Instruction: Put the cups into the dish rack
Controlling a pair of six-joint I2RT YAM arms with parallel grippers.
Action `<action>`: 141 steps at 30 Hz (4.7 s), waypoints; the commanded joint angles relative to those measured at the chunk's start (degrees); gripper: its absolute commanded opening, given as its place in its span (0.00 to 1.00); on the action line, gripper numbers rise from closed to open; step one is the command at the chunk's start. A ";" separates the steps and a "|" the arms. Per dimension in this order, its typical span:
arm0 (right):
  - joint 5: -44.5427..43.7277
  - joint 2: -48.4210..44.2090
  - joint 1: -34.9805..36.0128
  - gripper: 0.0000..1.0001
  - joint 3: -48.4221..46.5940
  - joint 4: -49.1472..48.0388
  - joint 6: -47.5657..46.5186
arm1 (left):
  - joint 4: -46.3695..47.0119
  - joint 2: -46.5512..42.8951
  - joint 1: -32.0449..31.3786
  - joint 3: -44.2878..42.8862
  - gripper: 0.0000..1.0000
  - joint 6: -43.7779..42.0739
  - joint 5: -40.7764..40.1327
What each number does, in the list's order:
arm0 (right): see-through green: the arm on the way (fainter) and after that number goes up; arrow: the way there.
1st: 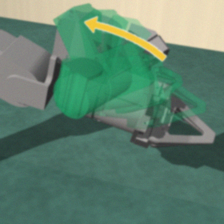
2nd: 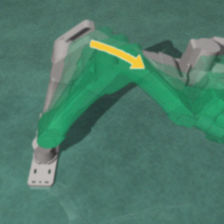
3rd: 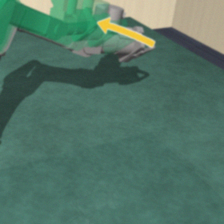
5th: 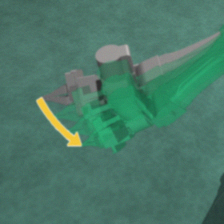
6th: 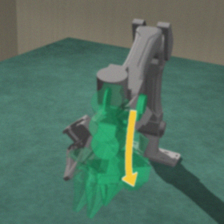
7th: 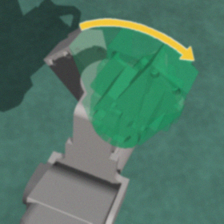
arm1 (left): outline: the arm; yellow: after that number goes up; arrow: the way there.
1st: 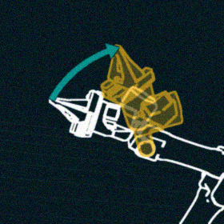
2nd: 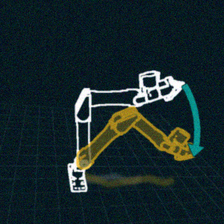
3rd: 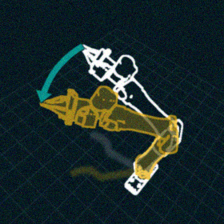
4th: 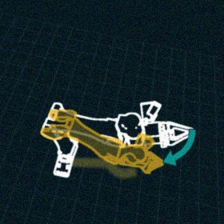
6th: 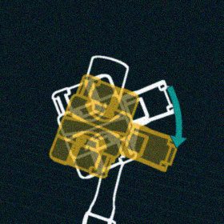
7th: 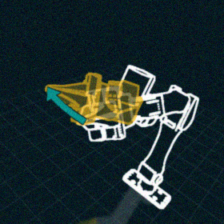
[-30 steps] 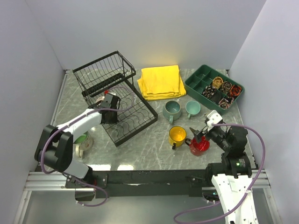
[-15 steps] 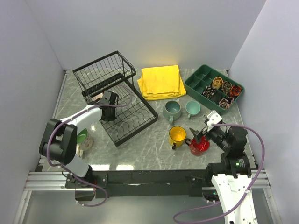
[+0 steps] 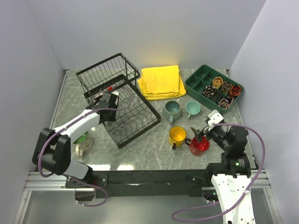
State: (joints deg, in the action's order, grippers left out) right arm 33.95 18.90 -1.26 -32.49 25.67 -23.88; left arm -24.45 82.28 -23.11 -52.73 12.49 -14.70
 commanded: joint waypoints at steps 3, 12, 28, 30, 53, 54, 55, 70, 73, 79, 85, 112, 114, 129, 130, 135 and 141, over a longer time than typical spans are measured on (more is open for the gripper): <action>0.59 0.00 -0.85 1.00 0.06 -2.47 -0.12 | 5.65 2.70 -1.94 -3.95 0.33 -8.45 -3.84; 0.67 0.00 -1.38 1.00 0.15 -2.47 -0.20 | 2.21 3.77 1.23 -6.95 0.59 -8.88 10.72; 0.94 -0.17 -1.73 1.00 0.06 -2.55 -0.20 | 0.45 1.92 0.44 -5.28 0.96 -16.09 14.87; 0.94 -0.17 -1.73 1.00 0.06 -2.56 -0.12 | 0.89 1.40 -0.52 -4.84 0.97 -17.06 16.27; 0.67 -0.61 -2.08 1.00 0.23 -2.82 -0.12 | 9.50 5.87 -8.96 -3.87 0.92 -23.65 -4.80; 0.67 -0.61 -2.08 1.00 0.15 -2.99 -0.03 | 10.03 6.22 -9.23 -3.96 0.80 -23.74 -5.77; 0.67 -0.61 -2.08 1.00 0.23 -3.00 -0.03 | 10.21 6.66 -9.40 -4.39 0.76 -23.83 -6.39; 0.50 -0.97 -2.26 1.00 0.23 -3.00 -0.20 | 11.88 18.52 -8.44 -10.90 0.24 -24.35 -18.87; 0.50 -1.14 -2.26 1.00 0.15 -2.91 -0.12 | 12.58 20.28 -7.57 -11.95 0.26 -25.06 -20.89; 0.59 -1.32 -2.35 1.00 0.23 -3.00 -0.29 | 12.22 22.40 -5.10 -13.72 0.32 -24.44 -23.44; 0.59 -1.23 -2.35 1.00 0.23 -2.91 -0.38 | 13.64 23.01 -4.92 -13.71 0.50 -25.06 -26.26; 1.64 -0.62 -4.19 1.00 -1.43 -1.24 -0.91 | 6.78 -6.76 -13.53 -7.22 0.96 -8.02 0.26; 1.99 0.00 -4.54 1.00 -1.70 -0.36 -1.52 | 7.39 -8.97 -13.71 -5.38 0.96 -6.79 2.82; 5.15 2.98 -5.07 1.00 -5.91 9.91 -11.44 | 5.90 -18.82 -13.71 -0.53 0.96 -6.70 18.30; 5.59 3.60 -4.98 1.00 -6.96 10.97 -11.98 | 6.08 -20.22 -13.71 -0.36 0.96 -6.34 18.65; 7.97 8.08 -4.98 1.00 -10.22 17.55 -15.40 | 7.31 -24.62 -13.71 1.05 0.96 -2.83 20.15; 10.69 13.09 -4.90 1.00 -14.79 25.46 -19.62 | 10.20 -32.52 -13.71 5.44 0.96 3.15 19.71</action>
State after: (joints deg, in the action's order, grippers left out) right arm 41.43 29.41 -5.91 -43.18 44.34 -39.38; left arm -18.15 54.28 -36.80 -50.33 10.39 3.86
